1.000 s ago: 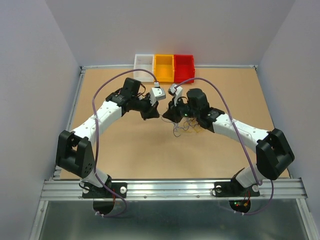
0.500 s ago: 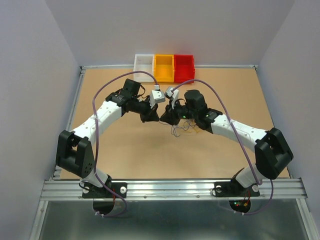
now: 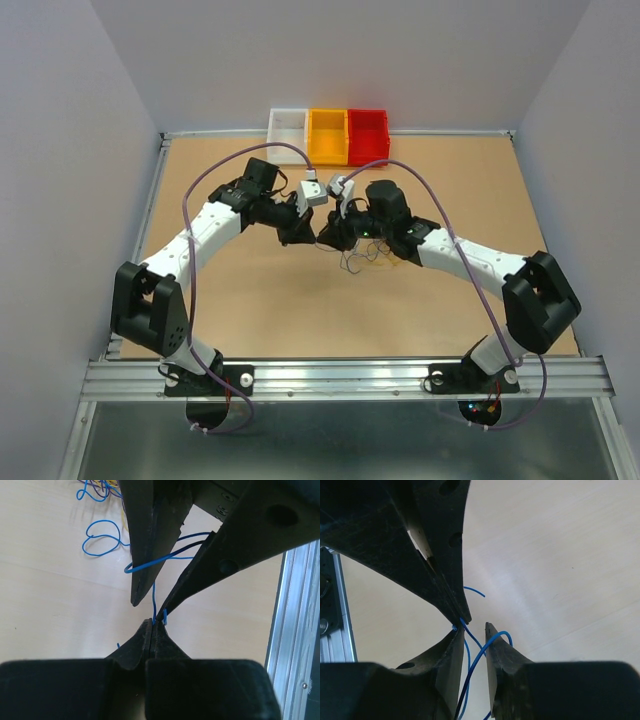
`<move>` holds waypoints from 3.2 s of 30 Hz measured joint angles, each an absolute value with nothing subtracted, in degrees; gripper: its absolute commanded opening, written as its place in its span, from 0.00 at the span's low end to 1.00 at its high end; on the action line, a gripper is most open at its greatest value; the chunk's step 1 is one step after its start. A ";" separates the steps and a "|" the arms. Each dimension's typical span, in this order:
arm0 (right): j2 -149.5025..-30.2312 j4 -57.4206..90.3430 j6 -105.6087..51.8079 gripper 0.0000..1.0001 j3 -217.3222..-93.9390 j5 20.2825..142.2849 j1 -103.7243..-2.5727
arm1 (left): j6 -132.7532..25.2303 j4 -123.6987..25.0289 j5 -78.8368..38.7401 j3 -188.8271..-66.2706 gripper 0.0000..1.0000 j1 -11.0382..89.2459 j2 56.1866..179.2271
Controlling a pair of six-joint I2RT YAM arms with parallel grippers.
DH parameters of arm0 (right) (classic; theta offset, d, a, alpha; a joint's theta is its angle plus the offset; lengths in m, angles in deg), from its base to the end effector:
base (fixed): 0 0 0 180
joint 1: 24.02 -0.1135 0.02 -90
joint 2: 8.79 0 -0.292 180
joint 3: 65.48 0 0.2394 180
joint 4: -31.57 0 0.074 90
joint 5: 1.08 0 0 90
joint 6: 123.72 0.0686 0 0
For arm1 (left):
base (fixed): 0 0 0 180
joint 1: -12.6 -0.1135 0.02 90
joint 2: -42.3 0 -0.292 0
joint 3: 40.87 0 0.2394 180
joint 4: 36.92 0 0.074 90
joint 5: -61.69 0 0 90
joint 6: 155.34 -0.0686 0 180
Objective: Untangle the cables
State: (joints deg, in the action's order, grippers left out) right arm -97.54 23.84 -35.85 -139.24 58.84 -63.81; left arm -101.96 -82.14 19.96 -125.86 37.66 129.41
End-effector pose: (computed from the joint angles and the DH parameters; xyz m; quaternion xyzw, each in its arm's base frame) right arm 0.2607 0.2619 0.2920 -0.4218 0.6994 0.3772 0.4366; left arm 0.2733 -0.1843 0.3083 0.5635 0.6536 -0.3455 0.3686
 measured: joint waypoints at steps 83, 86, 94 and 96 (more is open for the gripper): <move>-138.58 10.93 -33.88 0.01 -179.02 79.49 -42.87 | -73.79 -40.87 3.83 -109.29 0.92 22.36 112.67; -137.45 9.70 -34.62 0.01 -177.80 78.90 -42.98 | -73.77 -40.91 2.43 -109.31 0.92 22.80 114.83; -139.37 7.43 -30.36 0.01 -182.17 81.07 -42.74 | -73.59 -41.33 -1.61 -112.37 0.93 24.18 122.29; -140.90 7.21 -28.37 0.01 -184.96 82.42 -42.74 | -73.35 -42.09 -2.51 -117.46 0.93 24.31 127.68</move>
